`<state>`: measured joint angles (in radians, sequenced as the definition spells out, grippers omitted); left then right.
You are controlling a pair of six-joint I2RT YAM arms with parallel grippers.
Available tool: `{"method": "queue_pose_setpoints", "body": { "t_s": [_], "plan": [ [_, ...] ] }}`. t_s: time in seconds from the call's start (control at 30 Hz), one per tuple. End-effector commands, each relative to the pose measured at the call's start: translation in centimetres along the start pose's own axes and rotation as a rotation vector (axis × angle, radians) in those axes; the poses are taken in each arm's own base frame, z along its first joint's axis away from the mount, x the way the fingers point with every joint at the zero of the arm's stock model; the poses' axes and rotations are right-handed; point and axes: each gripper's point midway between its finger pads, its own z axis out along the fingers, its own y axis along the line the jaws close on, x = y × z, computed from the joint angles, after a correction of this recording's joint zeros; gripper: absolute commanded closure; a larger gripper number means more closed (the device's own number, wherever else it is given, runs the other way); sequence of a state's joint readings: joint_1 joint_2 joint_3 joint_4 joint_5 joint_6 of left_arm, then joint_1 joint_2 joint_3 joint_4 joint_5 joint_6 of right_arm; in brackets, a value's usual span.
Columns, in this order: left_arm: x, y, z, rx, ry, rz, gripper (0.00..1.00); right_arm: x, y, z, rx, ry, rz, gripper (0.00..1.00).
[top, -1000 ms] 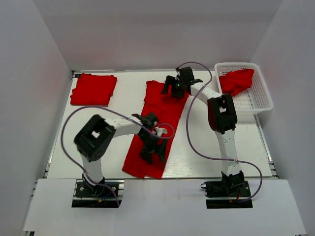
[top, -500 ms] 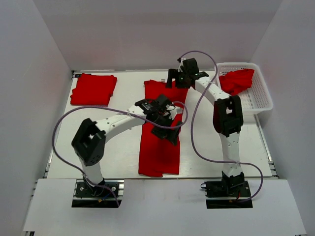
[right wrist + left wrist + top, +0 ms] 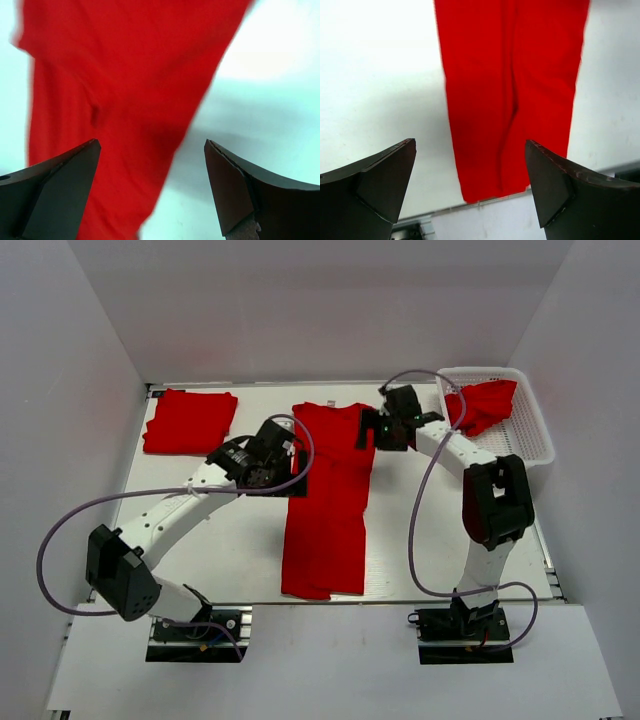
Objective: Fold and stack the t-shirts
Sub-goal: Rotate the tshirt 90 degrees
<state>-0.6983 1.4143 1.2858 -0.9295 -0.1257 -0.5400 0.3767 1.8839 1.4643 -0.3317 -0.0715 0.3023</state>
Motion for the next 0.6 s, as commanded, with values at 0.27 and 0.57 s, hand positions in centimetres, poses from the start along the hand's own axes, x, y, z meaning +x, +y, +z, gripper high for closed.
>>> {"method": "queue_pose_setpoints", "body": {
  "t_s": [0.27, 0.57],
  "plan": [
    [-6.7, 3.2, 6.9, 0.073, -0.055, -0.107, 0.00, 4.9, 3.0, 1.1, 0.044, 0.091, -0.068, 0.10],
    [-6.8, 7.7, 8.4, 0.118, -0.051, -0.207, 0.00, 6.6, 3.3, 3.5, 0.079, 0.149, -0.092, 0.10]
  ]
}}
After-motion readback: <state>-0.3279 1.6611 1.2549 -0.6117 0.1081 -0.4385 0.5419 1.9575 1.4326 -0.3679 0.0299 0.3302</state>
